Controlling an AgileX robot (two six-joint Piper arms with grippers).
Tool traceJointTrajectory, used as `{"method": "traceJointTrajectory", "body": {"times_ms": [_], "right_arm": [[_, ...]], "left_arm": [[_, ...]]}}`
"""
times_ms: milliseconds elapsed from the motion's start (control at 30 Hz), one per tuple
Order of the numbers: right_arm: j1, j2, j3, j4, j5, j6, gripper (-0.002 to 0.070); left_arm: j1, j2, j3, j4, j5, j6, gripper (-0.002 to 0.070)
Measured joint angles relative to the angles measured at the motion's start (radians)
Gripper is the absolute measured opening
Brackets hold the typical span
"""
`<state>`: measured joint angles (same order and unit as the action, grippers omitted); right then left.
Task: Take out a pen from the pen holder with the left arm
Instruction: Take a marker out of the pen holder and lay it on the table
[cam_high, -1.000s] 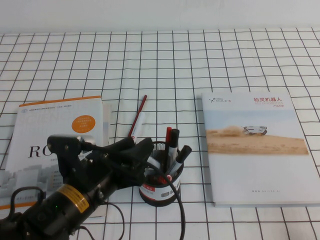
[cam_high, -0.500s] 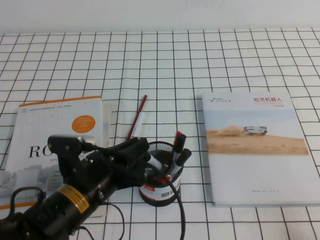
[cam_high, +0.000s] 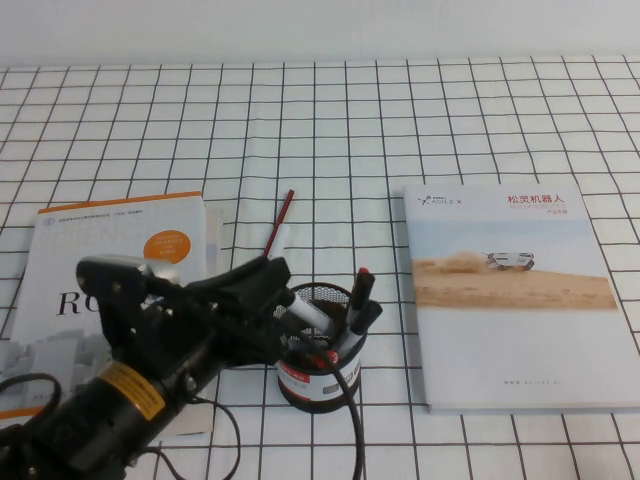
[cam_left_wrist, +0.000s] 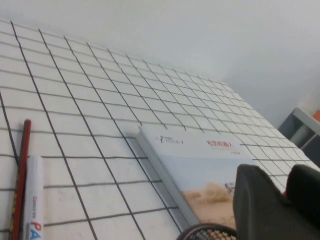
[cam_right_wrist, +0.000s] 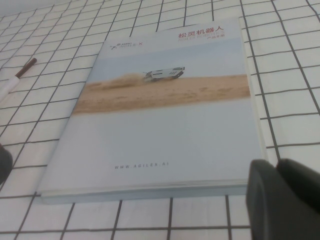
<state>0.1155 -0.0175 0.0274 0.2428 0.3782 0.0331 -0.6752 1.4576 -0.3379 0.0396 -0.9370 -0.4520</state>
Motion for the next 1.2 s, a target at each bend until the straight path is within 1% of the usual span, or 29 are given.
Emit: {"method": "traceJointTrajectory", "body": {"times_ms": [233, 467, 700, 900, 967, 1200], "right_arm": [[0.0, 0.0, 0.0, 0.0, 0.0, 0.0, -0.0013], [0.0, 0.0, 0.0, 0.0, 0.0, 0.0, -0.0012], [0.0, 0.0, 0.0, 0.0, 0.0, 0.0, -0.0012], [0.0, 0.0, 0.0, 0.0, 0.0, 0.0, -0.0012], [0.0, 0.0, 0.0, 0.0, 0.0, 0.0, -0.0013], [0.0, 0.0, 0.0, 0.0, 0.0, 0.0, -0.0013]], "left_arm": [[0.0, -0.138, -0.01, -0.029, 0.126, 0.059, 0.0085], [0.0, -0.272, -0.107, -0.031, 0.368, 0.146, 0.0085], [0.0, -0.353, -0.289, -0.03, 0.663, 0.256, 0.0085], [0.0, -0.344, -0.511, -0.03, 0.995, 0.326, 0.0085], [0.01, -0.325, -0.59, -0.024, 1.078, 0.348, 0.0085], [0.066, -0.197, -0.801, 0.018, 1.278, 0.366, 0.0085]]}}
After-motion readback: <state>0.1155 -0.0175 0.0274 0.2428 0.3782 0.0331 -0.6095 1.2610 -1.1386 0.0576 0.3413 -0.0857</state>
